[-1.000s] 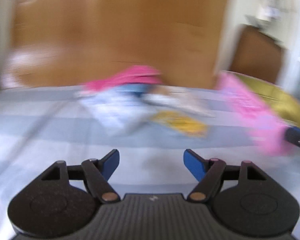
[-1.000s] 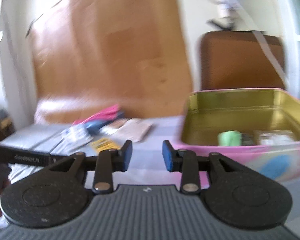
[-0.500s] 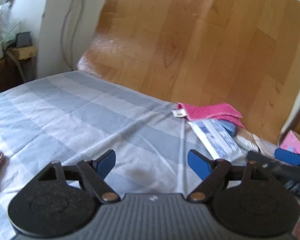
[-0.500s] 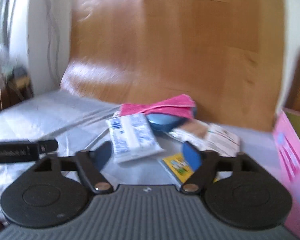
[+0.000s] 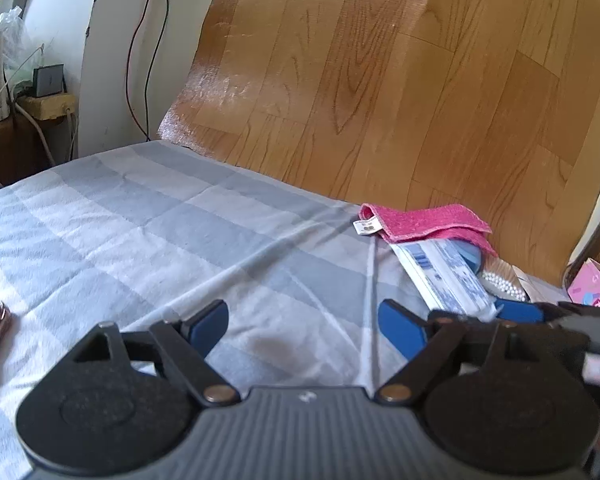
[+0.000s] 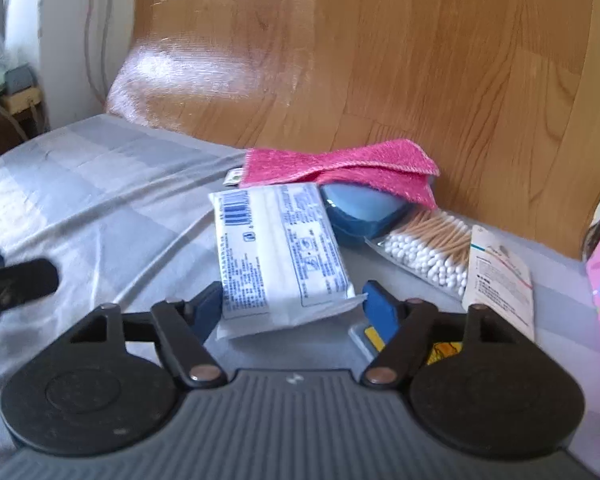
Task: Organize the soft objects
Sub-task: 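Move the right gripper to the white wet-wipe pack and grasp it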
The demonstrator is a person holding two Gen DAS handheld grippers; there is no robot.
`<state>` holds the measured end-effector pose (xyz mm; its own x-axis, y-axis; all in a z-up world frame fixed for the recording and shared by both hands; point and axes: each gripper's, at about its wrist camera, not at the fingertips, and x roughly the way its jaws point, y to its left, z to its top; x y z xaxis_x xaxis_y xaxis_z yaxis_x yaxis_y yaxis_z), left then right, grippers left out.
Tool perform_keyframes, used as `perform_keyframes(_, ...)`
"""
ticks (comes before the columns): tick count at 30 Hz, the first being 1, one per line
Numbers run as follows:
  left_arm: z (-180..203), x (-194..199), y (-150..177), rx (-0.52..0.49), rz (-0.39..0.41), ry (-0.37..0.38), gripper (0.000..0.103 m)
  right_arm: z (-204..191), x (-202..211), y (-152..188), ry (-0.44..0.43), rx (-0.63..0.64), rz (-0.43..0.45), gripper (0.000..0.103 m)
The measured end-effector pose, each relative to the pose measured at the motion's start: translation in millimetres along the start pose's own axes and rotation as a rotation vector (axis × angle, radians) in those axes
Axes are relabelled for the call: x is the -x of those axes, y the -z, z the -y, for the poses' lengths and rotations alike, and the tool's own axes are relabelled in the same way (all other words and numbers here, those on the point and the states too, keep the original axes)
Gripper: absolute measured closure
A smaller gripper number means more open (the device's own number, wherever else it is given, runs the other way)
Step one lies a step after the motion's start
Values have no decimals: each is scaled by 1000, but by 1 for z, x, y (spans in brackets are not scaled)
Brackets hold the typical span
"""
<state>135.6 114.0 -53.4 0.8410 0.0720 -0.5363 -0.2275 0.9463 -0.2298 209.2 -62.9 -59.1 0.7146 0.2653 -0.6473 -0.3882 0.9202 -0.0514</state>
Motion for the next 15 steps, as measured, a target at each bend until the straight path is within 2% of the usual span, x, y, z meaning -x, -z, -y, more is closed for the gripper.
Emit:
perform_keyframes(3, 0, 0, 1, -5, 1, -2, 18, -12, 17, 10, 11, 62, 21, 27)
perform_keyframes(8, 4, 0, 2, -31, 3, 1, 16, -29, 55, 36, -28, 132, 34, 27)
perform_keyframes(15, 13, 1, 5, -95, 1, 23, 15, -14, 124, 87, -106, 132, 3, 26)
